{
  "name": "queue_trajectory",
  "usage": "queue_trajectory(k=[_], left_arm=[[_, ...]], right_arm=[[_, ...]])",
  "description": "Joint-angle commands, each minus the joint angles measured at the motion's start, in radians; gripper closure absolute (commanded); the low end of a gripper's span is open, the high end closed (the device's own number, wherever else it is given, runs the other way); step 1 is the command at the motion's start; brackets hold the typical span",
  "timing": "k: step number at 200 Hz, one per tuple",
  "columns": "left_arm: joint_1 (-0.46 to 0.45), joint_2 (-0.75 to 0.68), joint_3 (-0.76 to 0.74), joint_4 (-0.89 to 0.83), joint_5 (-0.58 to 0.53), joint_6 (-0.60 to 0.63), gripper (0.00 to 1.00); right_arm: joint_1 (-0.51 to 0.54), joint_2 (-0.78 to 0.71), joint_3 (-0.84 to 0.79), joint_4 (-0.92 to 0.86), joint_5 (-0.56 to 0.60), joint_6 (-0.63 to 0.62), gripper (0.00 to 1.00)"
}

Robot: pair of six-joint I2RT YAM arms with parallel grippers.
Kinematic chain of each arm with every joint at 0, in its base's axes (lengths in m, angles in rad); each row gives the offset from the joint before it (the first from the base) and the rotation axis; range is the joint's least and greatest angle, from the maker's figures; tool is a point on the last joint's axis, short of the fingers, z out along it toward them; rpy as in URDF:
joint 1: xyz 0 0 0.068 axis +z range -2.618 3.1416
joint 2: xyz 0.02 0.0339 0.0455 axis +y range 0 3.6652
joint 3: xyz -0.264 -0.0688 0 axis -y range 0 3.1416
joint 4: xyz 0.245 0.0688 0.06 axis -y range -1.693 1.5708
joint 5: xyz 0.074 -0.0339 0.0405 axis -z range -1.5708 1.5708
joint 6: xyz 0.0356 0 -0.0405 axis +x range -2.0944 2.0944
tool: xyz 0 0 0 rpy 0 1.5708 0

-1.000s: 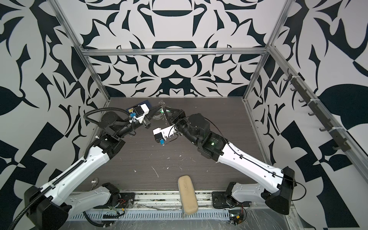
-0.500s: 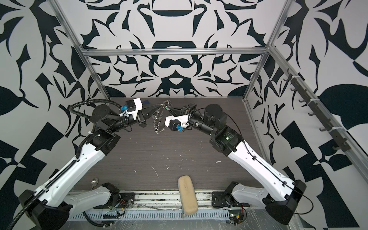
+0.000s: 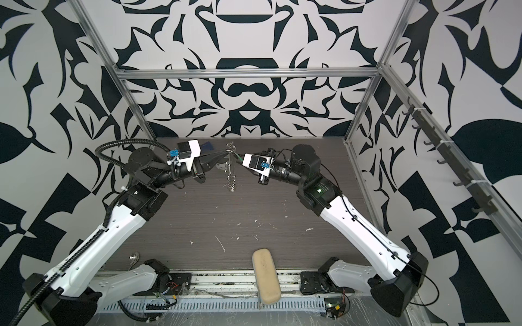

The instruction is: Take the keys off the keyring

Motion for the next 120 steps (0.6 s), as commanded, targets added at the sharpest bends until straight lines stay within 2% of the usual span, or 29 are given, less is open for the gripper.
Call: queue_trajectory(k=[1,73,120], left_arm=[[0.008,-0.020,0.007,0.046,0.004,0.023,1.00],[0.010,-0.019,0.015,-0.045,0.047,0.121,1.00],[0.010,-0.032,-0.019,-0.030,0.071,0.172,1.00]], right_arm=[[-0.003,-0.026,0.046,-0.027,-0.034,0.019,0.74],[-0.004,-0.034,0.160,-0.149,-0.050,-0.036,0.74],[-0.001,0.007,0.223,-0.230,-0.091,-0.097,0.77]])
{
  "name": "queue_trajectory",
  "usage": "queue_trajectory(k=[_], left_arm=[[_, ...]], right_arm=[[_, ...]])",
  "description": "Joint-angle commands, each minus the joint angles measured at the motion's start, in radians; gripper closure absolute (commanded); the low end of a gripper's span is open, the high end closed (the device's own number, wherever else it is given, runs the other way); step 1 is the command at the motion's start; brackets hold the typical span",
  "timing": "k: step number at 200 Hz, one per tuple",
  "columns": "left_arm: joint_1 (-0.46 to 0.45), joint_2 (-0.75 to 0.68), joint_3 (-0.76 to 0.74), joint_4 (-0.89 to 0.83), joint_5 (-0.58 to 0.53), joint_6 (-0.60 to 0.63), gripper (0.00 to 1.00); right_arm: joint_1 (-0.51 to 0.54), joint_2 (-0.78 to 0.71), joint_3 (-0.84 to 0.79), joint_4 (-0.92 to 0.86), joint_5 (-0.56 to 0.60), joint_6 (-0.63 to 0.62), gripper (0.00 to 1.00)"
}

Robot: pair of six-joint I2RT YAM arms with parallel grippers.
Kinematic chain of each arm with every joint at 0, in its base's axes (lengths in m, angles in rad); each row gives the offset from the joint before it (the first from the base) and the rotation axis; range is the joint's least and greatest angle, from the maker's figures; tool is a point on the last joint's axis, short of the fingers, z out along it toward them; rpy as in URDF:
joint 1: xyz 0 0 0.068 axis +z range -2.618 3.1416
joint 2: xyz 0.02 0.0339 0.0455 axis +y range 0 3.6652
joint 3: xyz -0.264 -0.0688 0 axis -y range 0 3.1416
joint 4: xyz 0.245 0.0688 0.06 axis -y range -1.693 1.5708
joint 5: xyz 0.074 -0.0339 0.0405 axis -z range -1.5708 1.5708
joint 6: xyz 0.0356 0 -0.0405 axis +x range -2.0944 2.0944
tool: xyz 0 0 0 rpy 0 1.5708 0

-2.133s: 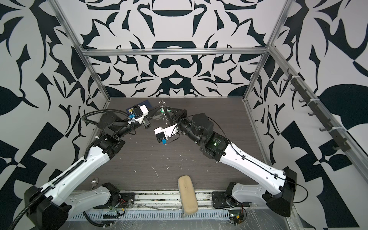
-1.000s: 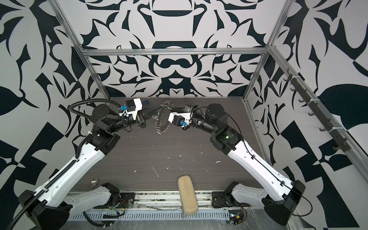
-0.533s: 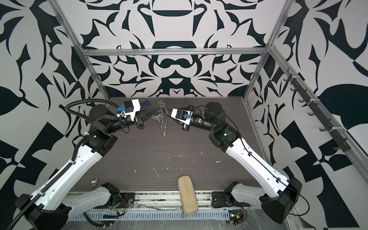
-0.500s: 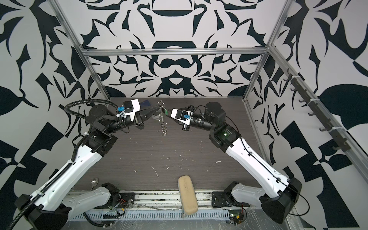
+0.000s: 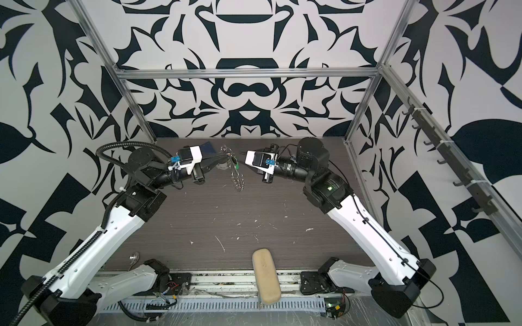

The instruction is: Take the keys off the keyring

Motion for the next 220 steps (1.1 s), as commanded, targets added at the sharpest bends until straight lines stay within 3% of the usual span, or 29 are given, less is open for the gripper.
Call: queue_trajectory(k=[1,135,149,162,189,220], left_arm=[[0.004,-0.027,-0.018,0.022,0.037,0.042,1.00],[0.004,-0.040,-0.036,-0.009,0.067,0.112,1.00],[0.004,-0.041,-0.036,-0.012,0.066,0.115,1.00],[0.004,-0.041,-0.036,-0.012,0.069,0.116,1.00],[0.003,-0.045,-0.039,-0.010,0.067,0.113,1.00],[0.004,-0.048,-0.049,0.008,0.061,0.098,0.71]], right_arm=[[0.000,0.014,0.056,-0.048,-0.040,-0.048,0.77],[0.045,0.092,0.156,-0.148,-0.044,-0.134,0.83],[0.046,0.092,0.158,-0.148,-0.044,-0.136,0.87],[0.046,0.095,0.164,-0.162,-0.043,-0.149,1.00],[0.047,0.095,0.165,-0.187,-0.039,-0.179,1.00],[0.046,0.078,0.152,-0.158,-0.045,-0.182,1.00]])
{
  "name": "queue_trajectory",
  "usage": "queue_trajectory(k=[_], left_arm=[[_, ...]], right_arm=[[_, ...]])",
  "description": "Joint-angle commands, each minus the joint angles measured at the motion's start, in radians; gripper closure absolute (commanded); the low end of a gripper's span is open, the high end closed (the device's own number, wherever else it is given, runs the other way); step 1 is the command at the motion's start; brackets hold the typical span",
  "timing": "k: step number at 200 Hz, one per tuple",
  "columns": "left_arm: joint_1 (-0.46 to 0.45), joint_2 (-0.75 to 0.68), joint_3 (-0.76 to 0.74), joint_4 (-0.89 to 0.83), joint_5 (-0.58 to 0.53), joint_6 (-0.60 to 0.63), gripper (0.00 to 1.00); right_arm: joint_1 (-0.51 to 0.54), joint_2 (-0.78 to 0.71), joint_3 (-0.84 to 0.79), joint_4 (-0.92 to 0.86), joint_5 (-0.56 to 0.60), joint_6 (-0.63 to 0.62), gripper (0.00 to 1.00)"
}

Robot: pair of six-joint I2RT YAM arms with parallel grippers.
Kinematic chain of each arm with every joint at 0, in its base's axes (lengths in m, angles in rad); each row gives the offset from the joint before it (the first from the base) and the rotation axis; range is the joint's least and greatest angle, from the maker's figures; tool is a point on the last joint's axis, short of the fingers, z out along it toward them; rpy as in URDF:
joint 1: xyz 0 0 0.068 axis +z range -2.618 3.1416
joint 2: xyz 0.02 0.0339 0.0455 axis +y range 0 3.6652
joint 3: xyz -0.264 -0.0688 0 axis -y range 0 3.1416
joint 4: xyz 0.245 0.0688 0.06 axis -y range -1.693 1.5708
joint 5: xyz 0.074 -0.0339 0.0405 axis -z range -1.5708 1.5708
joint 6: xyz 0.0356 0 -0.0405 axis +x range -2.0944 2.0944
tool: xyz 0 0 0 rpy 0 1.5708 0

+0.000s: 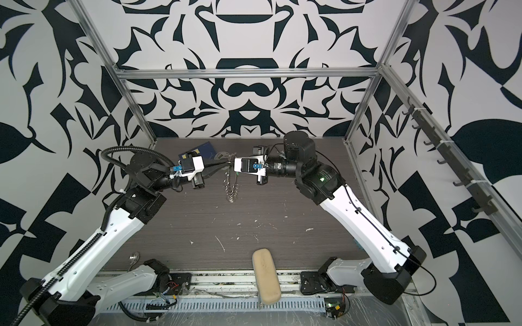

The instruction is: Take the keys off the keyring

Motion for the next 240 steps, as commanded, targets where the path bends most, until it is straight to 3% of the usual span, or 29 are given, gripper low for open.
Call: queue_trajectory(k=[1,22,59,127,186,240], left_arm=[[0.004,-0.024,-0.012,0.037,0.004,-0.001,0.71],[0.004,-0.021,-0.012,0.039,0.004,-0.005,0.67],[0.004,-0.016,-0.003,0.018,0.008,0.002,0.71],[0.003,-0.011,0.026,-0.075,0.010,0.033,0.70],[0.004,-0.012,0.032,-0.059,0.020,0.021,0.78],[0.004,-0.021,0.028,-0.043,0.022,0.009,0.79]], right_arm=[[0.005,-0.026,0.029,0.039,-0.011,-0.009,1.00],[0.006,-0.025,0.029,0.036,-0.019,-0.015,1.00],[0.005,-0.033,0.024,0.045,-0.023,-0.019,1.00],[0.005,-0.038,0.024,0.081,-0.036,-0.005,1.00],[0.005,-0.031,0.031,0.045,-0.053,-0.025,1.00],[0.006,-0.018,0.054,-0.004,-0.060,-0.056,1.00]])
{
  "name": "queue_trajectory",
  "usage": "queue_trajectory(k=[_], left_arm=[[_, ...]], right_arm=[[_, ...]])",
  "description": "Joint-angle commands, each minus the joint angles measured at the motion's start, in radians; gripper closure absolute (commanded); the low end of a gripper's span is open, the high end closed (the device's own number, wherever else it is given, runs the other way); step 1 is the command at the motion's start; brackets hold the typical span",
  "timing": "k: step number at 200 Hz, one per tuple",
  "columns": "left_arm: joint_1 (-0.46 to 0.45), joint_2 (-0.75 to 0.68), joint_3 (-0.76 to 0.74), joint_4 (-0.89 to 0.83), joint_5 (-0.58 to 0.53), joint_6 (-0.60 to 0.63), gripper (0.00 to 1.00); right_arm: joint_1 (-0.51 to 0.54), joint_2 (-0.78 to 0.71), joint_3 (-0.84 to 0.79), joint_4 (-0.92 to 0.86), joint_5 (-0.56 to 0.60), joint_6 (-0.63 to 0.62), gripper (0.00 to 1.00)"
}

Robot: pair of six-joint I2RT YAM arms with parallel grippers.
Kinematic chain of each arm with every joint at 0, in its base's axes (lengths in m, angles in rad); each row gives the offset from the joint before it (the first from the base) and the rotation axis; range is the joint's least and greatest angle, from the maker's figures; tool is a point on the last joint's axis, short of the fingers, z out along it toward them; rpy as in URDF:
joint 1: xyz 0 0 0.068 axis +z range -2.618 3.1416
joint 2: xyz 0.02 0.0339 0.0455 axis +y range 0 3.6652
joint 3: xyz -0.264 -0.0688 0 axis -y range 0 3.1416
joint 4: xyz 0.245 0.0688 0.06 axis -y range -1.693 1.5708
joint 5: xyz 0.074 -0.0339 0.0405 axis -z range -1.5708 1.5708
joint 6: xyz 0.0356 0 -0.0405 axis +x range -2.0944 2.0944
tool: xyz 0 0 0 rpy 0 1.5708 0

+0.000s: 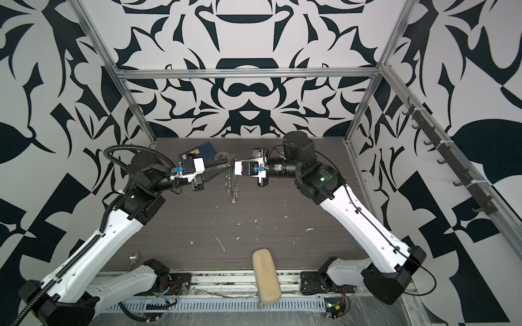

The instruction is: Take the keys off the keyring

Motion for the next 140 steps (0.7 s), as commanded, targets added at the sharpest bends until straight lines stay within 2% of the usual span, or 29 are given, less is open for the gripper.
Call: queue_trajectory(k=[1,78,140], left_arm=[[0.004,-0.016,0.027,0.019,0.017,-0.013,0.79],[0.004,-0.010,0.027,0.022,0.032,-0.022,0.85],[0.004,-0.005,0.030,0.021,0.050,-0.026,0.84]], right_arm=[[0.005,-0.018,0.049,0.021,-0.026,-0.015,1.00],[0.005,-0.010,0.057,-0.005,-0.035,-0.020,1.00],[0.005,-0.001,0.065,-0.019,-0.039,-0.029,1.00]])
